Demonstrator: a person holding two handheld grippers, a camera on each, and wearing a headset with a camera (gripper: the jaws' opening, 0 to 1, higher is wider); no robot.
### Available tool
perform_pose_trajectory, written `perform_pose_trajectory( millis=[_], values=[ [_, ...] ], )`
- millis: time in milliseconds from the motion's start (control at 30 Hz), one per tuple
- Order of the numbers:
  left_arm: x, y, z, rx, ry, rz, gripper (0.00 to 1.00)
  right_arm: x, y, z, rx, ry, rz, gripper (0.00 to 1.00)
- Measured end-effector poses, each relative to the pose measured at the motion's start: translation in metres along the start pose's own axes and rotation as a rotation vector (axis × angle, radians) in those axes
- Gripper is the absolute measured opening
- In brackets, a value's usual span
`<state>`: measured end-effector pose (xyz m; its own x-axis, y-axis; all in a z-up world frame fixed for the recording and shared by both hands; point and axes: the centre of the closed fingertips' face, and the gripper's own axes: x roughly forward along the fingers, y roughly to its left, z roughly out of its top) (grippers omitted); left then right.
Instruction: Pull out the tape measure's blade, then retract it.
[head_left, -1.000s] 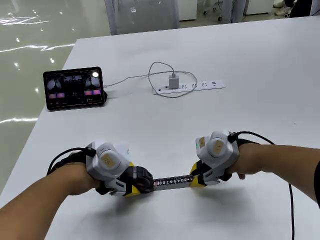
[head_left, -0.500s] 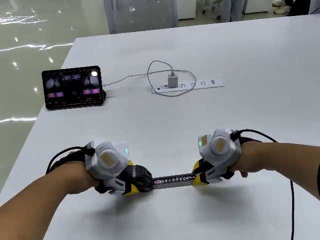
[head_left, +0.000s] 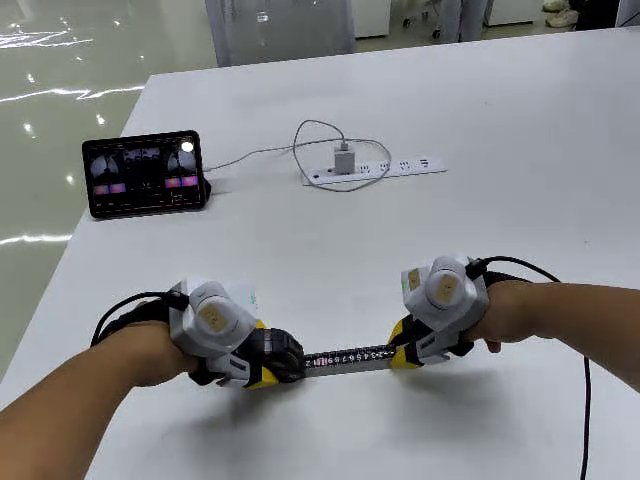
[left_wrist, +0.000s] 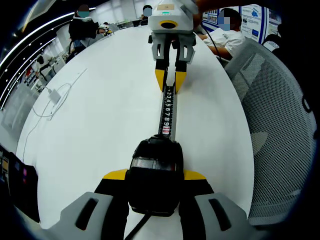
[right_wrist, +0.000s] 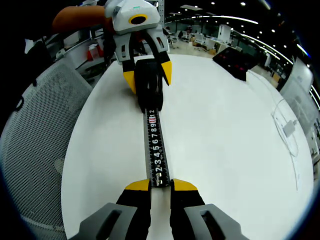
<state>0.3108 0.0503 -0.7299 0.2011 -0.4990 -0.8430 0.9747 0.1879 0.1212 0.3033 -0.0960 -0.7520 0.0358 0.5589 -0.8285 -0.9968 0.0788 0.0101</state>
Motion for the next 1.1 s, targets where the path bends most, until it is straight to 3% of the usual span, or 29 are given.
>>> perform_pose_trajectory(
  millis=[1100],
  values=[
    [0.000, 0.000, 0.000, -0.003, -0.003, 0.003, 0.34, -0.007, -0.002, -0.015, 0.015, 0.010, -0.014, 0.10]
  ],
)
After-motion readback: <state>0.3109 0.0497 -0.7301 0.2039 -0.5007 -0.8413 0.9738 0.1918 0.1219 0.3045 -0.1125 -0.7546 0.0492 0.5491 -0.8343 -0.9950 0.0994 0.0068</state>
